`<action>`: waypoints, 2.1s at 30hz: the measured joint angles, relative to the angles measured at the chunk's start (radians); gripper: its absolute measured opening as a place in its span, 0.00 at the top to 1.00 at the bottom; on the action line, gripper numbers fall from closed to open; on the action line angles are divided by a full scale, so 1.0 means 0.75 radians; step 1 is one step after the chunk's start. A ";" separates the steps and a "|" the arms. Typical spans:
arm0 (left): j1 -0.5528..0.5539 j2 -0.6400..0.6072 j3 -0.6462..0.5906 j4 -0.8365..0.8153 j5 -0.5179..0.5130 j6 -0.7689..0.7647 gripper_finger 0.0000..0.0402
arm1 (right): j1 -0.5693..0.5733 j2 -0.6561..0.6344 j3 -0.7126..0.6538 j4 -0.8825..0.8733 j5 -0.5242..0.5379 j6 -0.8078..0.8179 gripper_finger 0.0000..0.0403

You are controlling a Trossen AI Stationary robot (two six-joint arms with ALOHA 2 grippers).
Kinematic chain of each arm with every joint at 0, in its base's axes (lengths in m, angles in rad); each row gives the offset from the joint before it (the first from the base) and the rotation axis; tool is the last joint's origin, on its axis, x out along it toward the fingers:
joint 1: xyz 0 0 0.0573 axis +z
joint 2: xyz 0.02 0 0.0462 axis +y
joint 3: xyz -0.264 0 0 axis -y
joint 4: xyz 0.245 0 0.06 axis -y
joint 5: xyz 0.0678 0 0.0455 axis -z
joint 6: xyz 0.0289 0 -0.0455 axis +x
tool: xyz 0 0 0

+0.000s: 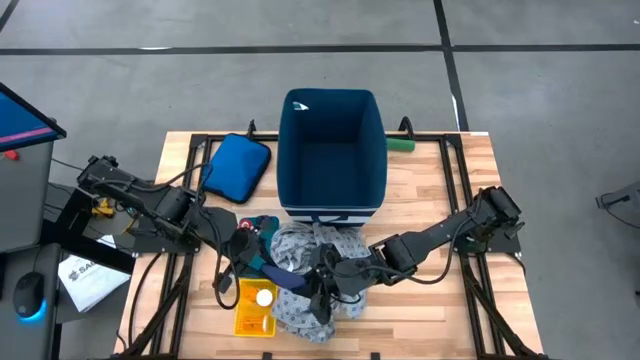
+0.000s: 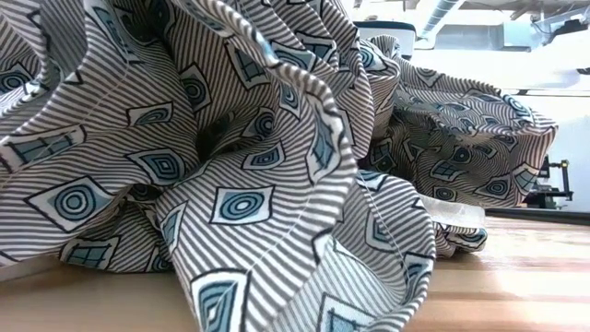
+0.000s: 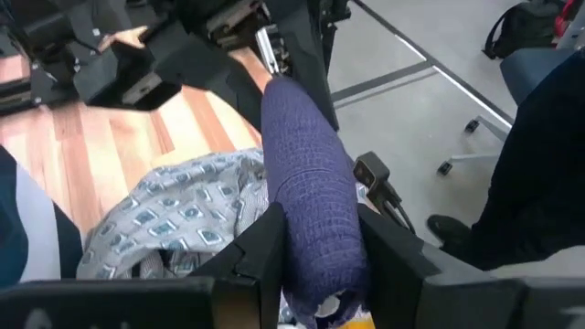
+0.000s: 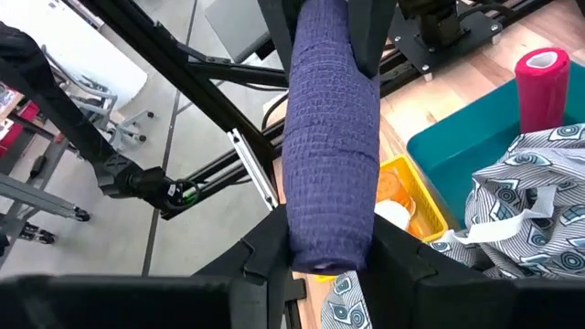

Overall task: Pick & place medical supplies in basket/bin
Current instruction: Put the blue bandage into the blue bin

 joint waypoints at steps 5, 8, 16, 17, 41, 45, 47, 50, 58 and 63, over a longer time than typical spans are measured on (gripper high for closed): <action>-0.011 0.003 0.000 -0.038 -0.024 -0.004 0.73 | -0.001 0.000 0.001 -0.004 -0.003 0.009 0.74; -0.011 0.003 0.000 -0.064 -0.046 -0.015 0.73 | -0.001 -0.001 0.001 -0.008 -0.012 0.033 0.74; -0.012 0.003 -0.001 -0.116 -0.071 -0.020 0.74 | 0.003 -0.002 0.001 -0.017 -0.034 0.055 0.74; -0.012 0.003 -0.001 -0.122 -0.076 -0.020 0.75 | 0.003 -0.002 0.001 -0.018 -0.038 0.055 0.74; 0.049 0.013 -0.004 -0.755 -0.229 -0.207 0.79 | 0.178 0.006 0.000 -0.440 -0.084 0.379 0.75; 0.108 0.030 -0.002 -0.903 -0.211 -0.333 0.79 | 0.211 0.009 -0.001 -0.561 -0.023 0.520 0.74; 0.144 0.045 -0.001 -0.946 -0.181 -0.342 0.79 | 0.231 0.009 -0.001 -0.603 -0.006 0.561 0.74; 0.198 0.099 -0.001 -1.021 -0.149 -0.343 0.79 | 0.252 0.010 -0.001 -0.640 0.005 0.597 0.74; 0.284 0.348 0.007 -1.229 0.040 -0.254 0.79 | 0.258 0.011 -0.001 -0.704 0.019 0.649 0.74; 0.244 0.456 0.064 -1.224 0.211 -0.292 0.79 | 0.263 0.011 -0.001 -0.703 0.020 0.663 0.74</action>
